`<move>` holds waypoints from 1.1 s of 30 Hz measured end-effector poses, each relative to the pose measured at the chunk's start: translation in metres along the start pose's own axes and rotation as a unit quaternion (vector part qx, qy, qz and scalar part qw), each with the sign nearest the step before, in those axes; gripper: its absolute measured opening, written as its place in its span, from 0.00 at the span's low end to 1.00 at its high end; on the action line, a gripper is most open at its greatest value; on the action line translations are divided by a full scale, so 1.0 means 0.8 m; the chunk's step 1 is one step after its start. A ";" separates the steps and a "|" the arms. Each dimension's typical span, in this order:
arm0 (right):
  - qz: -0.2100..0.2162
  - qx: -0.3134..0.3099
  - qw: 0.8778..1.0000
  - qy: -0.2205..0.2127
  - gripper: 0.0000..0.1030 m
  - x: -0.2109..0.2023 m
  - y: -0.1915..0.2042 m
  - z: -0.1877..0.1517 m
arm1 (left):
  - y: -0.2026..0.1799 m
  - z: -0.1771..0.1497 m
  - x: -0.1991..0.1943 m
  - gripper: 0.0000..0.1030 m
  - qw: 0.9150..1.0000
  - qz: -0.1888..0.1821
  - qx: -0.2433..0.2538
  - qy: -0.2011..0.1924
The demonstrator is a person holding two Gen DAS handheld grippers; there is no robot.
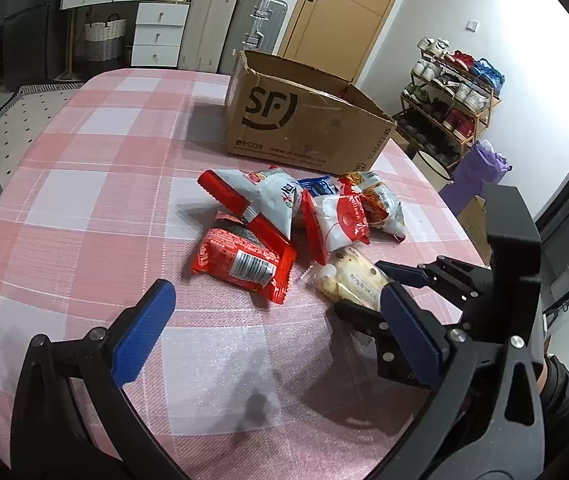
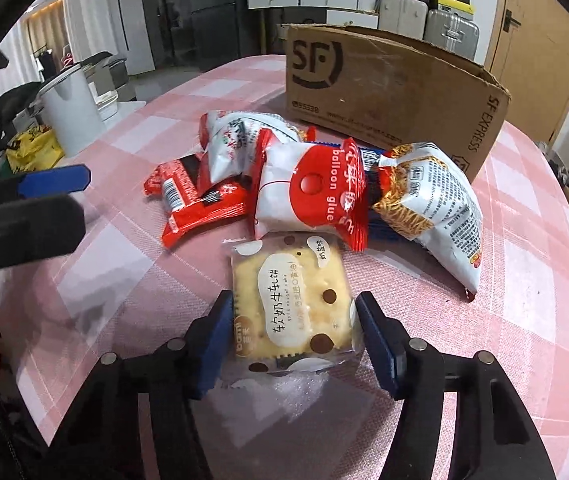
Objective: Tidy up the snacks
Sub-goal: 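Grasp the clear cookie package with brown dots with the right tool, then lift the cookie package off the table with the right tool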
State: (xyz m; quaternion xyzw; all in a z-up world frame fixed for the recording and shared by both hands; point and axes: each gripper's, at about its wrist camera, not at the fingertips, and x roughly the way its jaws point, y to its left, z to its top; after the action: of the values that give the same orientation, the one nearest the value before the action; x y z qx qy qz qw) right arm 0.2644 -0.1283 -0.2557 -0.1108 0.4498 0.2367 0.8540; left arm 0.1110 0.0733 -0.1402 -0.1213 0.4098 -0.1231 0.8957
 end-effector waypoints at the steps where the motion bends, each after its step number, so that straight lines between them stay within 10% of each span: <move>1: 0.004 0.001 1.000 0.000 0.60 -0.001 -0.001 -0.001 | 0.001 0.001 -0.001 0.99 1.000 0.001 -0.001 -0.001; 33: 0.098 0.148 0.978 -0.112 0.57 -0.129 -0.090 -0.048 | -0.006 0.036 0.057 0.99 0.998 0.037 0.024 0.037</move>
State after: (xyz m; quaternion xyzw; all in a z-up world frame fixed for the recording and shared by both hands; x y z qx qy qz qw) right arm 0.2233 -0.2376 -0.1947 0.0886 0.3897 0.2611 0.8787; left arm 0.1615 0.0579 -0.1521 -0.0805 0.4439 -0.1042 0.8864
